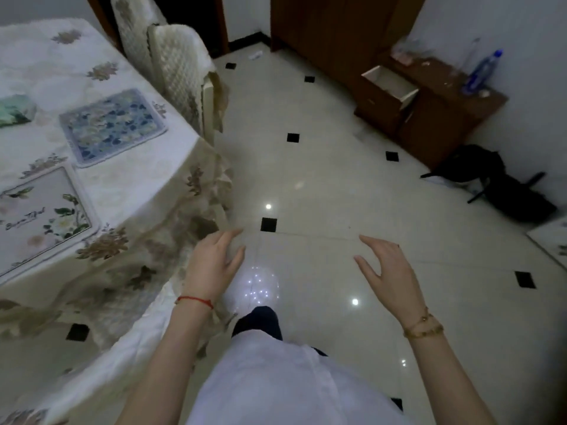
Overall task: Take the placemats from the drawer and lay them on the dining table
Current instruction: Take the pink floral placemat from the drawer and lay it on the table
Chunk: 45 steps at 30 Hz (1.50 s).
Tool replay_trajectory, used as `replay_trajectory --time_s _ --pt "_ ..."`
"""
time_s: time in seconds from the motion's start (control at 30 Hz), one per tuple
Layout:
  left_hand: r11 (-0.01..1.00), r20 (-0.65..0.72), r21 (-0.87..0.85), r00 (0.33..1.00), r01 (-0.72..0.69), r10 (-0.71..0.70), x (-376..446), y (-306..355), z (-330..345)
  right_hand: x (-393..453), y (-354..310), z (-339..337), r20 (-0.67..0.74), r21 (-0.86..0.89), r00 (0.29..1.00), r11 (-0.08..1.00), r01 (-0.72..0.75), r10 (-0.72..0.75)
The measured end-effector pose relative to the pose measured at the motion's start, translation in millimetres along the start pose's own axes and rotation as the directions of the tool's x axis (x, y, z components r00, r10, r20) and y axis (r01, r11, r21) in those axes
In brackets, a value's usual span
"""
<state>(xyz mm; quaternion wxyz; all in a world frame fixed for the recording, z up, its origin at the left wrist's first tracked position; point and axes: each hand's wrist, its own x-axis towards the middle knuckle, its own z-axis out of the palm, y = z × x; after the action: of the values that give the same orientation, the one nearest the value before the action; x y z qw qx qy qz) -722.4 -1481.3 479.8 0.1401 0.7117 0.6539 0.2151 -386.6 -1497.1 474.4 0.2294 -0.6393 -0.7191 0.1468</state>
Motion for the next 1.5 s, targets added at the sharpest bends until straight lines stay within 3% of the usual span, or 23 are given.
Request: replay_trajectory --time_s 0.23,0.43,0.73,1.03,1.5 --pt "0.985 0.104 -0.061 0.98 -0.164 0.17 74.0 66.0 52.7 -8.2 69.7 -21.0 -0.081 0.027 0.97 0.974 -0.226 0.228" --pt "0.962 0.196 -0.097 0.943 -0.256 0.27 173.0 102.1 108.6 47.6 129.0 -25.3 -0.095 0.026 0.926 0.93 -0.366 0.366" --pt "0.941 0.148 -0.109 0.931 -0.319 0.333 385.4 152.3 151.4 235.7 207.1 -67.3 -0.129 0.026 0.903 0.912 -0.409 0.409" --pt "0.941 0.203 -0.106 0.919 -0.322 0.337 574.0 190.4 191.5 401.4 274.9 -83.3 -0.156 0.029 0.882 0.895 -0.446 0.445" --pt "0.94 0.123 -0.09 0.933 -0.329 0.338 894.3 274.3 283.4 709.5 445.2 -120.6 -0.206 0.036 0.888 0.91 -0.412 0.41"
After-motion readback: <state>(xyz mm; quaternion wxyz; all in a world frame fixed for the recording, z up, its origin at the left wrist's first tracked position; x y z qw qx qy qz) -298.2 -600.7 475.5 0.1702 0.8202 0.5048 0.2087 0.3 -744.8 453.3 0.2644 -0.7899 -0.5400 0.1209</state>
